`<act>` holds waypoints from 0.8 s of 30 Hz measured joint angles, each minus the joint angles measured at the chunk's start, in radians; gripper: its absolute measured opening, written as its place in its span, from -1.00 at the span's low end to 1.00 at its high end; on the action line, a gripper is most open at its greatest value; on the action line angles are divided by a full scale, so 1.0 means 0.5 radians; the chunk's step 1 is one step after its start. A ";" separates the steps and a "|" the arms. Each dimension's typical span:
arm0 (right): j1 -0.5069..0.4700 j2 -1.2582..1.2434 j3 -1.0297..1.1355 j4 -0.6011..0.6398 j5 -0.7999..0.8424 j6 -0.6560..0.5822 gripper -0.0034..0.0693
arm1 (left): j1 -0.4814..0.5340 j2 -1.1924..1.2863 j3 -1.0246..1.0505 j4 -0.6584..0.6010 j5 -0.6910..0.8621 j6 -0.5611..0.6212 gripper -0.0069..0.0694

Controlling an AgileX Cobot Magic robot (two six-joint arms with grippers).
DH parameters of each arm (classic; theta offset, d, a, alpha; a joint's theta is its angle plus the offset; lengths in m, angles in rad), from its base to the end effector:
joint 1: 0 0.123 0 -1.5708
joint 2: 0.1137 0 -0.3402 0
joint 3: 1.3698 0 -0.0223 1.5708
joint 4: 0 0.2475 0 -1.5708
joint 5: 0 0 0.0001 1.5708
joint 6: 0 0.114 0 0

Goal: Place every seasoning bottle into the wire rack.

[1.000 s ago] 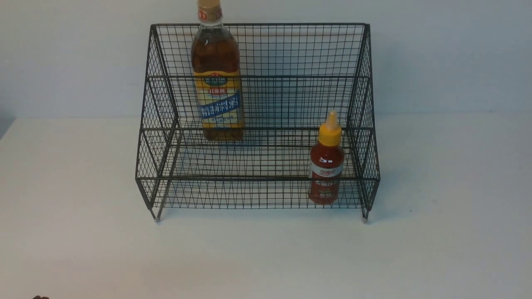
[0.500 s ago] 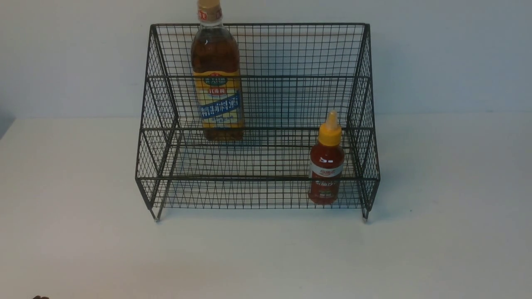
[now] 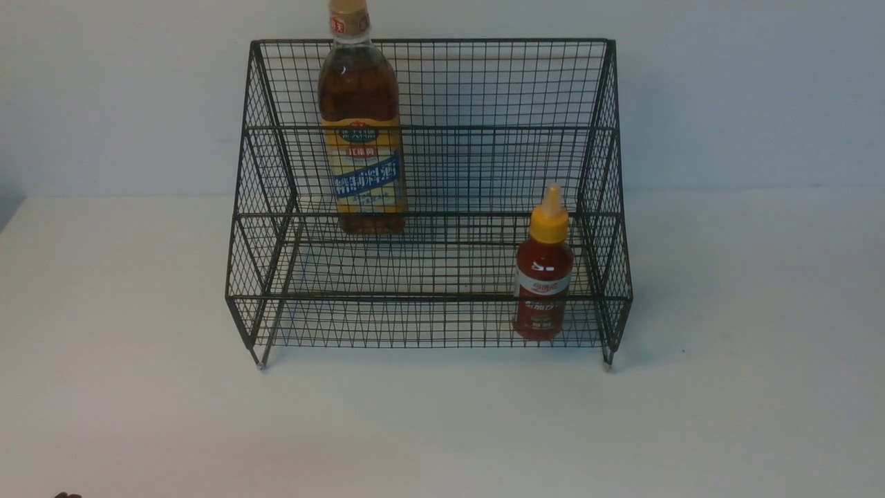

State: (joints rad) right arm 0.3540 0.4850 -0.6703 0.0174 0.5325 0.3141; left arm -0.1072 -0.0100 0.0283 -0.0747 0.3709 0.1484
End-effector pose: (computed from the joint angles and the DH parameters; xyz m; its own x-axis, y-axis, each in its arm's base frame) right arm 0.0573 0.0223 0.3735 -0.3427 0.2179 -0.9138 -0.2577 0.9136 0.3145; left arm 0.0154 -0.0048 0.1636 -0.2834 0.1096 -0.9527 0.1554 0.9856 0.0671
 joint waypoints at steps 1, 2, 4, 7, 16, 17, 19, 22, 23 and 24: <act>0.000 0.000 0.000 0.012 -0.015 -0.009 -0.95 | 0.000 0.000 0.000 0.000 0.000 0.000 -0.85; 0.000 0.000 0.000 0.018 -0.027 -0.016 -0.95 | 0.000 0.000 0.000 0.000 0.000 0.000 -0.85; 0.000 0.000 0.000 0.018 -0.049 -0.022 -0.95 | 0.000 0.000 0.000 0.000 0.000 0.000 -0.85; 0.000 0.000 0.000 0.018 -0.098 -0.079 -0.95 | 0.000 0.000 0.000 0.000 0.000 0.000 -0.85; 0.000 0.000 0.000 0.029 -0.316 -0.523 -0.95 | 0.000 0.000 0.000 0.000 0.000 0.000 -0.85; 0.000 0.000 0.000 0.029 -0.320 -0.530 -0.95 | 0.000 0.000 0.000 0.000 0.000 0.000 -0.85; 0.000 0.000 0.000 0.033 -0.349 -0.582 -0.95 | 0.000 0.000 0.000 0.000 0.000 0.000 -0.85; 0.000 0.000 0.000 0.041 -0.362 -0.591 -0.95 | 0.000 0.000 0.000 0.000 0.000 0.000 -0.85; 0.000 0.000 0.000 0.042 -0.362 -0.594 -0.95 | 0.000 0.000 0.000 0.000 0.000 0.000 -0.85; 0.000 0.002 0.000 0.042 -0.362 -0.597 -0.95 | 0.000 0.000 0.000 0.000 0.000 0.000 -0.85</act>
State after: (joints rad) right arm 0.3540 0.4858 -0.6703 0.0386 0.3515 0.0155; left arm -0.1072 -0.0100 0.0283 -0.0747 0.3709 0.1484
